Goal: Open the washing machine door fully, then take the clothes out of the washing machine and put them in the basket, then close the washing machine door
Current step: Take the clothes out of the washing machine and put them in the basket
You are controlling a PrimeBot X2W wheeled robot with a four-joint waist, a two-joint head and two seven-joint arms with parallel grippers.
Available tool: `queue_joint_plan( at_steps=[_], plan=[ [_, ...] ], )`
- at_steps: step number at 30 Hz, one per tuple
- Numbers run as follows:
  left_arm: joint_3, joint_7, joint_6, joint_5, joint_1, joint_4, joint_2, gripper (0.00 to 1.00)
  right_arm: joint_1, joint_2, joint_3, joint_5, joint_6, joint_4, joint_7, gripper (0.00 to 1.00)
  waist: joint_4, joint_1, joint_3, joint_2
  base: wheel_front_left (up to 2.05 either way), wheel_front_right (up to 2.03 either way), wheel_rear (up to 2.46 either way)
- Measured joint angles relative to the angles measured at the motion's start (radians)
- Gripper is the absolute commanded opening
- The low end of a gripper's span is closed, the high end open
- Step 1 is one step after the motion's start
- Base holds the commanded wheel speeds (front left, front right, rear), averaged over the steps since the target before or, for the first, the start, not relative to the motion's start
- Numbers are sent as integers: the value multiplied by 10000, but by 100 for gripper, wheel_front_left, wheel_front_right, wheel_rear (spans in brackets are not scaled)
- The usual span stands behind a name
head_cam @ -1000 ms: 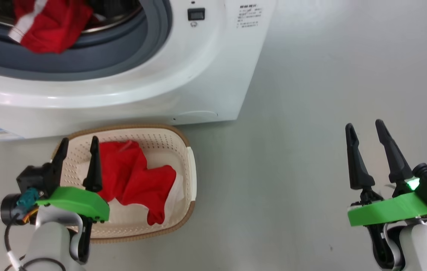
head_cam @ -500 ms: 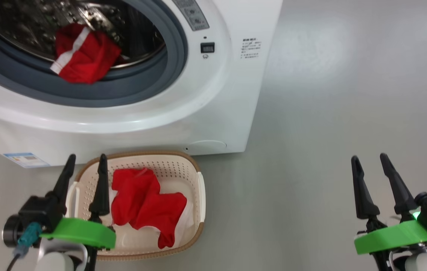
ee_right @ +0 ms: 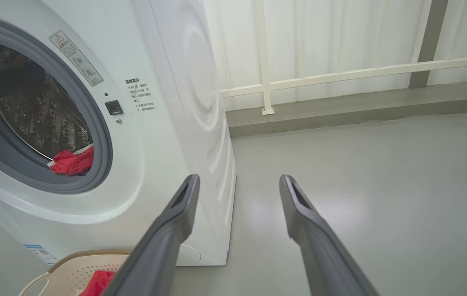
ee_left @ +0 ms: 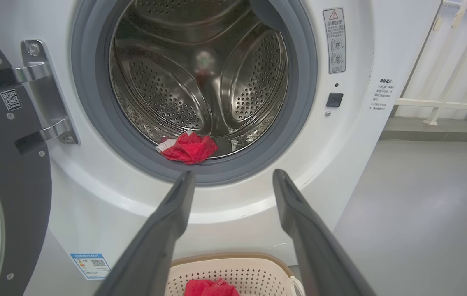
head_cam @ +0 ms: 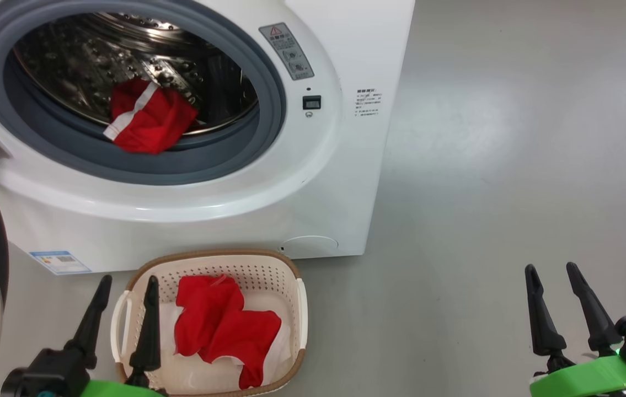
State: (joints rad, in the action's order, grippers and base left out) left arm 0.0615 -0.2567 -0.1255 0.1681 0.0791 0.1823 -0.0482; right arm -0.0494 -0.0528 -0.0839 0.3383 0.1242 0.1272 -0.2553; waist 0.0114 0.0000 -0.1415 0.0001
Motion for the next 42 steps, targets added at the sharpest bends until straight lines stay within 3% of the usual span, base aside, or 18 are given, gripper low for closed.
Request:
queue_joint_plan(
  at_steps=[25, 42],
  plan=[
    [134, 0, -58, -10, -279, -408, 38, 100, -61, 21, -8, -42, 0, -44, 0, 100, 45, 0, -399, 0, 0, 0, 0],
    [59, -2, -58, -474, 3768, 1400, -54, 100, 1383, 52, 69, -36, 0, -228, -2, 100, 103, 0, -2211, 0, 0, 0, 0]
  ],
)
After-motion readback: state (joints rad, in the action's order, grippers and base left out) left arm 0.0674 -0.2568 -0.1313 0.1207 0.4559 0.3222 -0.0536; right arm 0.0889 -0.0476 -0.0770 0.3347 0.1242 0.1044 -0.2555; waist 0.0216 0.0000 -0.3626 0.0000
